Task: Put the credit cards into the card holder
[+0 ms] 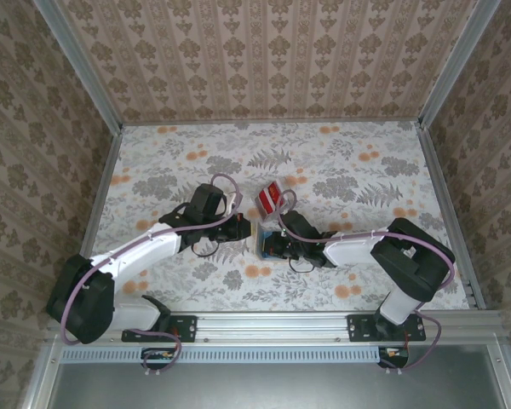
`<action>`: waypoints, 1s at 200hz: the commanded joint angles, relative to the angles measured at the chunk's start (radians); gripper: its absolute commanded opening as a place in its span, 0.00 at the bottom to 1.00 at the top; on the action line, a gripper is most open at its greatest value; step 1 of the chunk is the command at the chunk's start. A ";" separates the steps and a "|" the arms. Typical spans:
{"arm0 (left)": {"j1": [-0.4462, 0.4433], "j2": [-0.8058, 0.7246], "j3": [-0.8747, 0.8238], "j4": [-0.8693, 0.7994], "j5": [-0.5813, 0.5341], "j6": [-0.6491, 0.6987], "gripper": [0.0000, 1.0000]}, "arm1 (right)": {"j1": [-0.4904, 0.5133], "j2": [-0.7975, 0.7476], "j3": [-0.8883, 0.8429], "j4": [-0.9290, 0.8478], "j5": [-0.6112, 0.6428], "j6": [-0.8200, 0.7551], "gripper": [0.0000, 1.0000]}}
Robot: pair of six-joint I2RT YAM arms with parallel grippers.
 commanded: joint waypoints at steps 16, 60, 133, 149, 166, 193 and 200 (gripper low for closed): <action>0.000 -0.023 0.037 -0.006 0.005 0.011 0.00 | -0.006 0.026 -0.028 -0.042 0.058 -0.018 0.04; 0.004 -0.027 0.043 -0.016 0.000 0.016 0.00 | -0.016 -0.044 -0.069 0.041 -0.005 -0.013 0.08; 0.008 -0.021 0.064 -0.038 -0.005 0.030 0.00 | -0.016 -0.198 -0.100 0.096 -0.101 -0.065 0.18; 0.009 -0.019 0.064 -0.040 -0.006 0.032 0.00 | -0.016 -0.239 -0.104 0.059 -0.093 -0.077 0.21; 0.010 -0.012 0.066 -0.039 -0.003 0.034 0.00 | -0.016 -0.252 -0.102 0.029 -0.092 -0.090 0.29; 0.009 0.003 0.072 -0.030 0.002 0.032 0.00 | -0.012 -0.273 -0.074 -0.014 -0.089 -0.101 0.38; 0.009 0.006 0.074 -0.030 0.007 0.031 0.00 | -0.012 -0.266 -0.072 -0.013 -0.088 -0.103 0.39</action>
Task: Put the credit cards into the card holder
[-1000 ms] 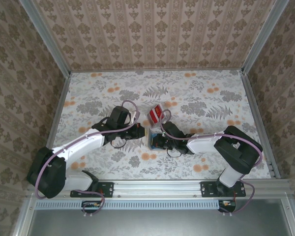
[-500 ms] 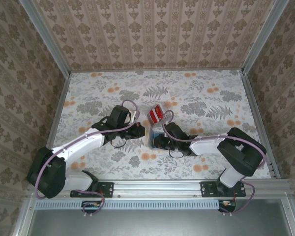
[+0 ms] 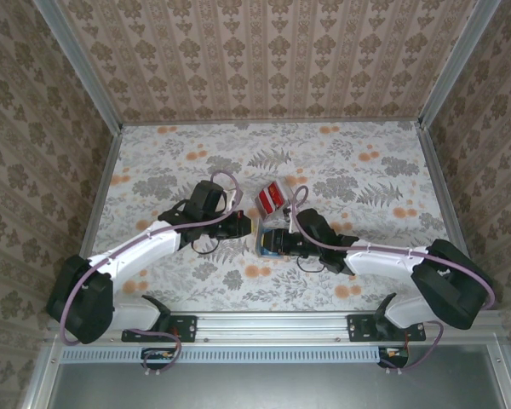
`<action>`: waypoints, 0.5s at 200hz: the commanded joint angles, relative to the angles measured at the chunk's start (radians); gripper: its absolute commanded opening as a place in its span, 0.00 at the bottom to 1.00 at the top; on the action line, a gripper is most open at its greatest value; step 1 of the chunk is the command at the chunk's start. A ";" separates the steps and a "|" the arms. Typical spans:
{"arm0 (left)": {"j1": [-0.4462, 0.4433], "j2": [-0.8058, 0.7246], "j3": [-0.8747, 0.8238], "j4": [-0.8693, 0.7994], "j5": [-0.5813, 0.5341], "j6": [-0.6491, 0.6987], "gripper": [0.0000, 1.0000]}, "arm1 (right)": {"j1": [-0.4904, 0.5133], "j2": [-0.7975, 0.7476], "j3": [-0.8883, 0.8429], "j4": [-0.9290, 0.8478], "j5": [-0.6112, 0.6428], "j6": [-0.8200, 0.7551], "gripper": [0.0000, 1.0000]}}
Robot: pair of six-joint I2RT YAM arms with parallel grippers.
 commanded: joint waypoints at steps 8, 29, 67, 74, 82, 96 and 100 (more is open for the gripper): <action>0.008 0.008 0.037 0.001 0.008 0.024 0.00 | 0.000 -0.002 0.022 -0.061 0.000 -0.028 0.39; 0.008 0.007 0.034 0.001 0.005 0.024 0.00 | 0.002 0.039 0.032 -0.064 -0.004 -0.030 0.40; 0.008 0.010 0.028 0.006 0.004 0.022 0.00 | 0.022 0.079 0.063 -0.053 -0.024 -0.033 0.42; 0.008 0.011 0.028 0.006 0.005 0.021 0.00 | 0.022 0.084 0.066 -0.049 -0.023 -0.033 0.42; 0.008 0.011 0.028 0.007 0.005 0.019 0.00 | 0.023 0.089 0.068 -0.045 -0.025 -0.034 0.42; 0.008 0.011 0.029 0.006 0.004 0.022 0.00 | 0.023 0.092 0.071 -0.042 -0.026 -0.033 0.42; 0.008 0.011 0.028 0.006 0.004 0.020 0.00 | 0.023 0.093 0.073 -0.043 -0.025 -0.034 0.42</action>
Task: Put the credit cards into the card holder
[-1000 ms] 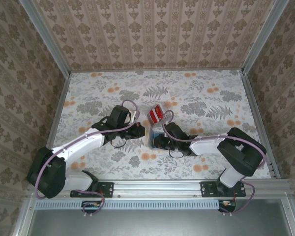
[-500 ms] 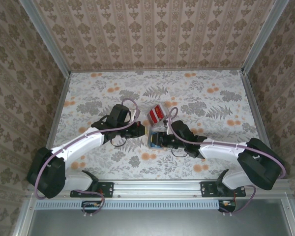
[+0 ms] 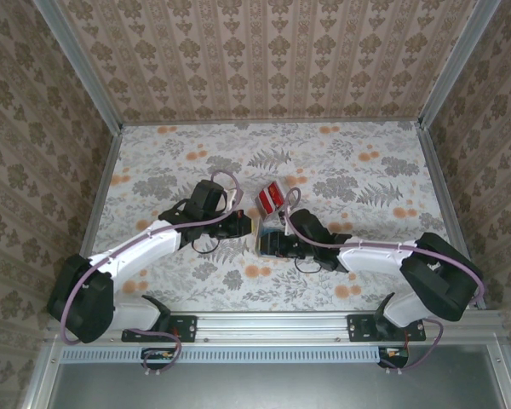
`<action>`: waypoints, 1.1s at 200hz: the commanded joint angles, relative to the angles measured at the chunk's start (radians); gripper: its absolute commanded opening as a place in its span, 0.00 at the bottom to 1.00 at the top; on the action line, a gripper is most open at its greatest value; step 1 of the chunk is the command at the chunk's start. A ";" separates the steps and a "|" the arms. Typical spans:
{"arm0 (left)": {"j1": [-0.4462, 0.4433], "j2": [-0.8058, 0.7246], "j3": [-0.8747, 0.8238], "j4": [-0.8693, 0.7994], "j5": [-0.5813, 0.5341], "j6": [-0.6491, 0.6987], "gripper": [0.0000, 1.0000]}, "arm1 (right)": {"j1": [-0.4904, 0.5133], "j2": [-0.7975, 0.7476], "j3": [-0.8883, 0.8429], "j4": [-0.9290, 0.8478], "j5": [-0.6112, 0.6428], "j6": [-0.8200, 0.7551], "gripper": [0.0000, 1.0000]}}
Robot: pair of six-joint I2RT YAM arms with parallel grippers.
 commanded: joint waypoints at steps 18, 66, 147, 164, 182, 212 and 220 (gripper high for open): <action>0.008 0.009 0.020 0.009 0.005 0.018 0.00 | 0.007 0.025 0.040 -0.009 -0.013 -0.020 0.43; 0.008 0.012 0.019 0.013 0.010 0.019 0.00 | 0.009 0.057 0.054 0.002 -0.024 -0.013 0.43; 0.009 0.007 0.012 0.013 0.007 0.019 0.00 | 0.010 0.047 0.051 -0.050 0.019 -0.017 0.42; 0.008 0.007 0.013 0.013 0.007 0.021 0.00 | 0.009 0.041 0.049 -0.069 0.028 -0.020 0.42; 0.009 0.006 0.015 0.010 0.006 0.022 0.00 | 0.010 0.038 0.041 -0.072 0.033 -0.019 0.42; 0.009 0.006 0.009 0.010 0.004 0.022 0.00 | 0.010 0.024 0.025 -0.077 0.041 -0.017 0.42; 0.009 0.005 0.006 0.010 0.002 0.023 0.00 | 0.009 0.018 0.020 -0.081 0.044 -0.017 0.42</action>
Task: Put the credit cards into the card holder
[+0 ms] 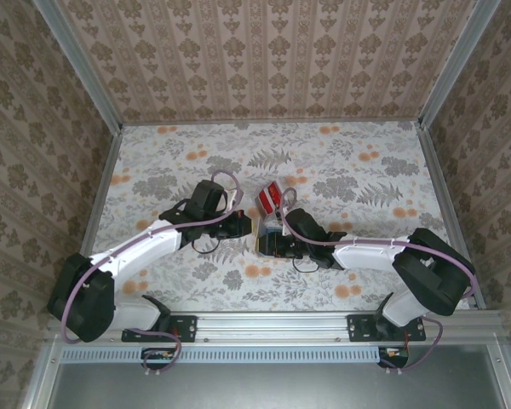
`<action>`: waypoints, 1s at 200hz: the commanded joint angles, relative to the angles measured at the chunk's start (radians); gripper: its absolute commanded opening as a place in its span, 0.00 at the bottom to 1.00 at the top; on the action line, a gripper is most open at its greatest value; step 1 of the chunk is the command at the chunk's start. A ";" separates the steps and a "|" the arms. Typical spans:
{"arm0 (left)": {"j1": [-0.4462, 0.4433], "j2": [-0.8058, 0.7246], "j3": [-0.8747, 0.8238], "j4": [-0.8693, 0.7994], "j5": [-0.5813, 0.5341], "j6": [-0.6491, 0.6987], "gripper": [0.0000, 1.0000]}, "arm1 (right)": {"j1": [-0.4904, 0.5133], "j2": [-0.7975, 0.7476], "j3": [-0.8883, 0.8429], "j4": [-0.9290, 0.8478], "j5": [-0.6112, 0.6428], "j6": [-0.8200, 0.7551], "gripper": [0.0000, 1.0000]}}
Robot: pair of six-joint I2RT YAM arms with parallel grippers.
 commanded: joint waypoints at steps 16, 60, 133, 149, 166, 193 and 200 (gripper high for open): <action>0.011 -0.002 0.001 0.014 0.002 0.021 0.00 | 0.003 -0.044 -0.017 -0.053 0.046 -0.016 0.42; 0.014 -0.001 -0.001 0.015 -0.001 0.022 0.00 | -0.005 -0.069 -0.045 -0.070 0.059 -0.016 0.42; 0.030 0.002 -0.040 0.024 -0.027 0.031 0.00 | -0.030 -0.150 -0.105 -0.132 0.096 -0.019 0.42; 0.038 0.010 -0.054 0.025 -0.038 0.039 0.00 | -0.039 -0.174 -0.121 -0.164 0.113 -0.023 0.42; 0.046 0.014 -0.072 0.025 -0.055 0.048 0.00 | -0.054 -0.204 -0.142 -0.196 0.137 -0.026 0.42; 0.052 0.007 -0.097 0.018 -0.072 0.057 0.12 | -0.098 -0.259 -0.166 -0.245 0.152 -0.036 0.42; 0.052 0.001 -0.101 0.011 -0.079 0.059 0.19 | -0.109 -0.270 -0.169 -0.253 0.153 -0.041 0.42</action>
